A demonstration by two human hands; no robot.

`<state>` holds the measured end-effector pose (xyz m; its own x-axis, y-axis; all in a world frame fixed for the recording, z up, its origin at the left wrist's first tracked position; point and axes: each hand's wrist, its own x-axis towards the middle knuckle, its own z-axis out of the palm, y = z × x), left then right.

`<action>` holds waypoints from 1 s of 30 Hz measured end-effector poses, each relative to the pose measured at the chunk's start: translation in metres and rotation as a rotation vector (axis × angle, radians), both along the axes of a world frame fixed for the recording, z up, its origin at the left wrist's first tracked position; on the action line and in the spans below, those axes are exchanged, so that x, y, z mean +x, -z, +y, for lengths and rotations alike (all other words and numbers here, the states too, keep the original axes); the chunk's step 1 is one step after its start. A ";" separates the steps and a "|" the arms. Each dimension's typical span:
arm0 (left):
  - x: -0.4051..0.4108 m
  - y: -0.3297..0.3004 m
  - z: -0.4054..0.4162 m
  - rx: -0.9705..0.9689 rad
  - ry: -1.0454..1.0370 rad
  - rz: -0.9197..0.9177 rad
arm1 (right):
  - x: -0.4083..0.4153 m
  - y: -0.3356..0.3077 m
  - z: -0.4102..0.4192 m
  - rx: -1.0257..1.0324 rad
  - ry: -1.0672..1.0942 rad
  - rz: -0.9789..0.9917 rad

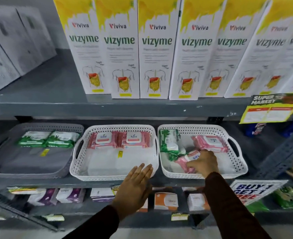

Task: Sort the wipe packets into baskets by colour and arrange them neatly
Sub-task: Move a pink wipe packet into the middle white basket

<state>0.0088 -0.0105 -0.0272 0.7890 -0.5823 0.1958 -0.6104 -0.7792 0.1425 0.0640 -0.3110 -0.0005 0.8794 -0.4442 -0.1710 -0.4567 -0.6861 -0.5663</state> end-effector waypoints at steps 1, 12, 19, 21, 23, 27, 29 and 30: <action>0.001 0.001 0.004 -0.014 -0.007 -0.002 | -0.003 -0.003 0.000 -0.002 0.005 -0.049; 0.002 0.007 0.074 -0.105 -0.051 -0.027 | -0.026 -0.079 0.034 0.099 -0.180 -0.466; 0.002 0.012 0.097 -0.119 -0.071 -0.029 | 0.013 -0.063 0.161 0.106 -0.669 -0.310; 0.002 0.013 0.100 -0.110 -0.061 -0.029 | 0.032 -0.045 0.179 -0.021 -0.705 -0.247; 0.001 0.014 0.102 -0.095 -0.053 -0.039 | 0.046 -0.028 0.189 -0.184 -0.738 -0.180; 0.000 0.014 0.101 -0.082 -0.065 -0.044 | 0.052 -0.010 0.191 -0.265 -0.759 -0.076; 0.002 0.013 0.095 -0.078 -0.055 -0.053 | 0.048 -0.011 0.183 -0.180 -0.713 -0.132; 0.003 0.013 0.090 -0.071 -0.041 -0.058 | 0.044 -0.012 0.176 -0.141 -0.646 -0.238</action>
<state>0.0119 0.0798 -0.0406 0.7981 -0.5329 0.2812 -0.5871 -0.7928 0.1639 0.1082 -0.1349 0.0112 0.9812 0.1760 0.0796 0.1924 -0.8525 -0.4861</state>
